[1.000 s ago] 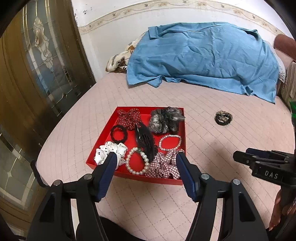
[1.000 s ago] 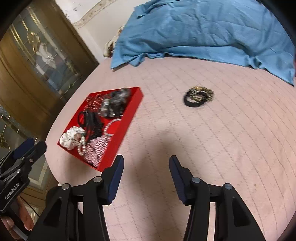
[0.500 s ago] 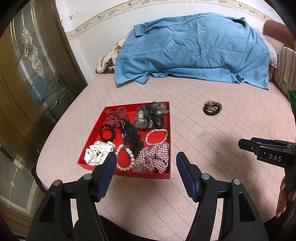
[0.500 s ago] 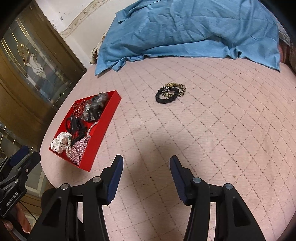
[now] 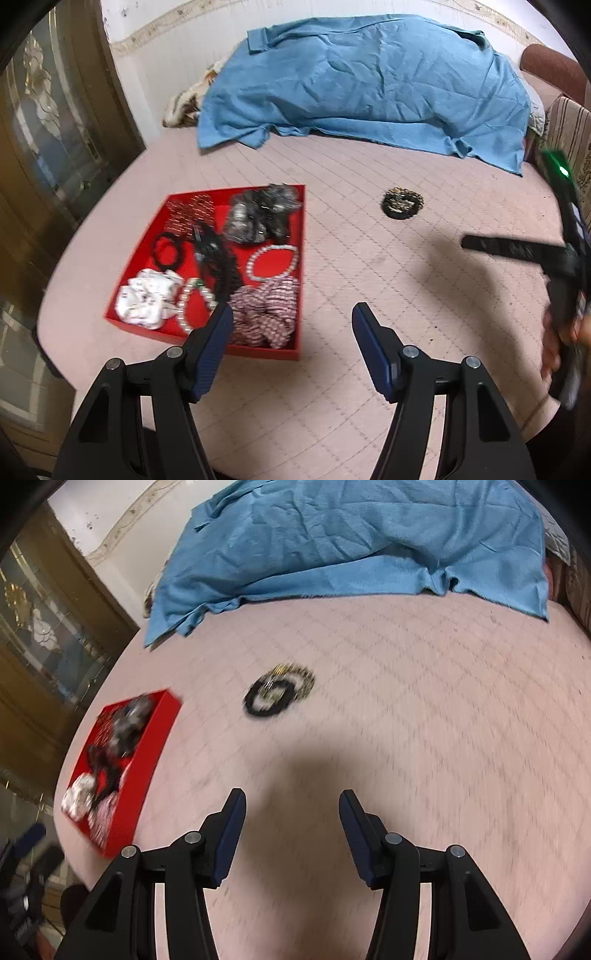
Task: Organize jewelry
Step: 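Grasp the stacked black and gold bead bracelets with the right tool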
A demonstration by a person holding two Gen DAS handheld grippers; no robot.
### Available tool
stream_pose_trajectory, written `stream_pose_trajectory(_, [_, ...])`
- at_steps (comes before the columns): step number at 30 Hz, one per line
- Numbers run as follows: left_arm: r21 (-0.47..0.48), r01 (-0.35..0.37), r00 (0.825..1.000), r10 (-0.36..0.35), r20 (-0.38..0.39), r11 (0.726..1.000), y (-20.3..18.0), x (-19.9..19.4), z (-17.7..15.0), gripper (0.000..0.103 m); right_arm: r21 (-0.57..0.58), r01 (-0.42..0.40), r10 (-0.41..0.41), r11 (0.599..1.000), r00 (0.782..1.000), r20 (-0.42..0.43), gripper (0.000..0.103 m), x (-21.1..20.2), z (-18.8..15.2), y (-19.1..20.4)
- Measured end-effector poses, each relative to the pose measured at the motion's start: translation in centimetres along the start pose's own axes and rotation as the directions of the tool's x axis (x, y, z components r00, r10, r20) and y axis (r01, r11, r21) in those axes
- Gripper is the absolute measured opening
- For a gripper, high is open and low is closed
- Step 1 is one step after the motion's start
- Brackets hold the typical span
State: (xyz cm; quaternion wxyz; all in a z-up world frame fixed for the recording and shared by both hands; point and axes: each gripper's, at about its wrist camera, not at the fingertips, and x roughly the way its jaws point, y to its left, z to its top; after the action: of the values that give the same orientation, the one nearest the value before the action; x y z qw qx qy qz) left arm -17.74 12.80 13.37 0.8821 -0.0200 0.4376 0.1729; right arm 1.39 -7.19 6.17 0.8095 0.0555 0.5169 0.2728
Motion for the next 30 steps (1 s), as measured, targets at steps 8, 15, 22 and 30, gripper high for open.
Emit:
stream_pose_trajectory(8, [0.006, 0.064, 0.998, -0.063, -0.011, 0.998, -1.2, 3.0, 0.6, 0.066, -0.063, 0.042, -0.042, 0.997, 0.999, -0.007, 0.057, 5.7, 7.7, -0.4])
stream_pose_trajectory(15, [0.013, 0.078, 0.996, -0.078, -0.036, 0.997, -1.9, 5.6, 1.3, 0.066, -0.159, 0.088, -0.099, 0.983, 0.993, -0.063, 0.043, 11.1, 10.3, 0.4])
stream_pose_trajectory(22, [0.029, 0.087, 0.995, -0.086, -0.059, 0.996, -3.0, 7.0, 1.8, 0.066, -0.190, 0.162, -0.175, 0.968, 0.983, -0.052, 0.012, 11.8, 10.7, 0.0])
stream_pose_trajectory(30, [0.012, 0.146, 0.988, -0.145, -0.059, 0.989, -4.2, 7.1, 3.5, 0.066, -0.143, 0.202, -0.215, 0.969, 0.973, -0.086, 0.007, 6.8, 5.5, -4.6])
